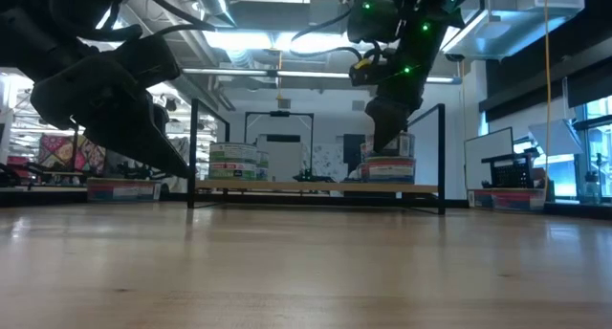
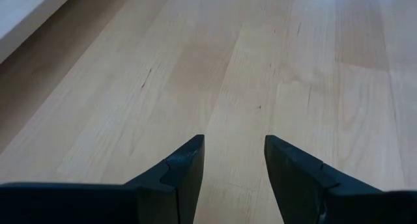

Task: Stack canned seafood by type on shelf
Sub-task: Stack the blue pink tuna can on top of the other blue pink tuna can on the shelf, then put the blue pink tuna can on the shelf

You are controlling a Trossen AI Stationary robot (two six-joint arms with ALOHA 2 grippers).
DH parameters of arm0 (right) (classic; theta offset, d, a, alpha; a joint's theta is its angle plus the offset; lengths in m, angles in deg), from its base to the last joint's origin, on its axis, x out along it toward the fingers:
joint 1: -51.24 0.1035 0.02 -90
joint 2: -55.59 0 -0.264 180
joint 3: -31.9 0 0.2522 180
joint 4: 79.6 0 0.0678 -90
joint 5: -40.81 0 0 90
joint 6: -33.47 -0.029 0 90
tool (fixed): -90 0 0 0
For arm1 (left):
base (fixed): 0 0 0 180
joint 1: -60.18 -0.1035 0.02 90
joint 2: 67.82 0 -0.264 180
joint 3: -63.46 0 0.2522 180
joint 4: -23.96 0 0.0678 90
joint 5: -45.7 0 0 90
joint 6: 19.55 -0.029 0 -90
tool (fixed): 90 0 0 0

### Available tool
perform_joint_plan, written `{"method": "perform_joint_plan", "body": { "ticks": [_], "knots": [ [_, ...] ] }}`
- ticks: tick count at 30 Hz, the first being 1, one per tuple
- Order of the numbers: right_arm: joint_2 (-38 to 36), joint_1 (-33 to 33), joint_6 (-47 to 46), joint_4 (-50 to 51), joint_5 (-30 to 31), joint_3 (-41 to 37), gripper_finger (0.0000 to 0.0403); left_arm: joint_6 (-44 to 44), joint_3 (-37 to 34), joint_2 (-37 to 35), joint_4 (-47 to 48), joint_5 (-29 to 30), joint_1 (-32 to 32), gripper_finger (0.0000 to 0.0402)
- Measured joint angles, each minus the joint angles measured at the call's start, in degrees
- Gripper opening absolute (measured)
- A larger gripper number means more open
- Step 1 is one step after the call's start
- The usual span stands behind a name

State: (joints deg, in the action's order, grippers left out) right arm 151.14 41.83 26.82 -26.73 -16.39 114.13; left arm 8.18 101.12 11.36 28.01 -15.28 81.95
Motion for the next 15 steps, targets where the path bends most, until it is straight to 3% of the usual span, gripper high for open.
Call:
{"method": "perform_joint_plan", "body": {
  "ticks": [7,15],
  "knots": [
    [0.02,1.75,-0.33,6.5,0.89,3.88,0.0282,0.24,0.0,0.0,0.02,0.0,-0.01,0.0158],
    [0.02,12.13,-1.49,5.25,-3.4,5.88,0.0282,0.52,0.0,0.0,0.0,0.0,0.01,0.0158]
  ]
}}
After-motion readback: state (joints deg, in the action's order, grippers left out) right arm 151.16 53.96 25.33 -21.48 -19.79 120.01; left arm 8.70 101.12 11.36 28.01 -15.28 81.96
